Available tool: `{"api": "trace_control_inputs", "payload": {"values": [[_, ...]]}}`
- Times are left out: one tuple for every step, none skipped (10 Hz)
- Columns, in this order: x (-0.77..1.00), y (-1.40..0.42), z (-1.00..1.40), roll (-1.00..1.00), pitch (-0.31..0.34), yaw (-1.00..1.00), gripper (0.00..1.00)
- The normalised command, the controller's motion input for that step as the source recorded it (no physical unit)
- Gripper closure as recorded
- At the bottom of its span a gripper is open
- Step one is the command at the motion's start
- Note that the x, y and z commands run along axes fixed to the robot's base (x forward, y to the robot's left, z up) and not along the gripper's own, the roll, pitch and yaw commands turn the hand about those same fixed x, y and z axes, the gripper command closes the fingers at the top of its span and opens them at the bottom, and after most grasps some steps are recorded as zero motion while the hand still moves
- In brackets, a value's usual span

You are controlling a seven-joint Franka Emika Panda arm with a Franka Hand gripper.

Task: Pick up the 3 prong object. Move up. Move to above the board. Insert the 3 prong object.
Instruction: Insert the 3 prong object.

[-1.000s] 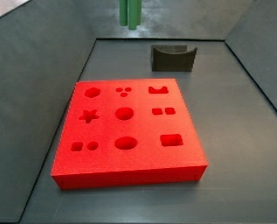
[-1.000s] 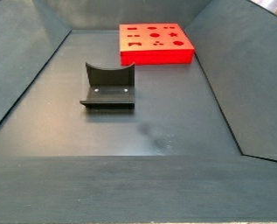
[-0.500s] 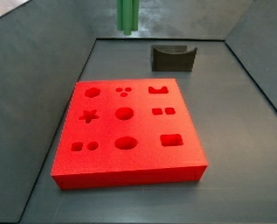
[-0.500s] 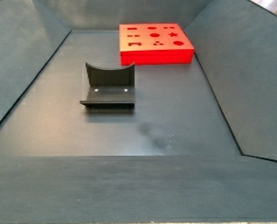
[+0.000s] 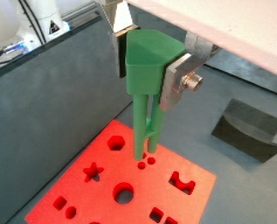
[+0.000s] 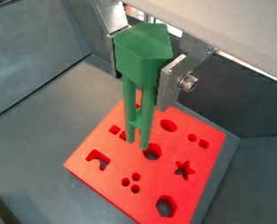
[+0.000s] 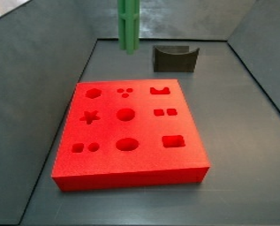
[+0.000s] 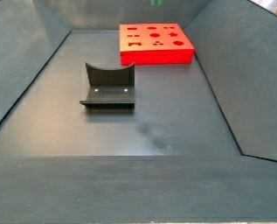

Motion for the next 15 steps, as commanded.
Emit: {"api": "trace_control_inputs", "payload": {"values": [[0.14,0.20,-0.20,0.00,0.000,0.06,1.00],[0.09,0.27,-0.27,0.00,0.000,0.03,1.00],[0.00,0.16,-0.20,0.10,0.000,0.00,1.00],[0.00,0.03,-0.21,0.12,0.000,0.00,1.00],[0.00,0.02,-0.27,0.13,0.000,0.00,1.00],[0.00,0.04,-0.29,0.12,0.000,0.00,1.00],[0.00,0.05,-0.29,0.12,0.000,0.00,1.00],[0.00,0.05,-0.29,0.10,0.000,0.00,1.00],[0.00,0.06,-0.29,0.11,0.000,0.00,1.00],[0.00,0.05,-0.28,0.12,0.000,0.00,1.00],[0.00,0.04,-0.28,0.13,0.000,0.00,1.00],[0.00,0.02,-0.28,0.12,0.000,0.00,1.00],[0.00,0.00,-0.29,0.11,0.000,0.00,1.00],[0.00,0.00,-0.31,0.11,-0.003,0.00,1.00],[0.00,0.00,-0.33,0.11,-0.007,-0.01,1.00]]}}
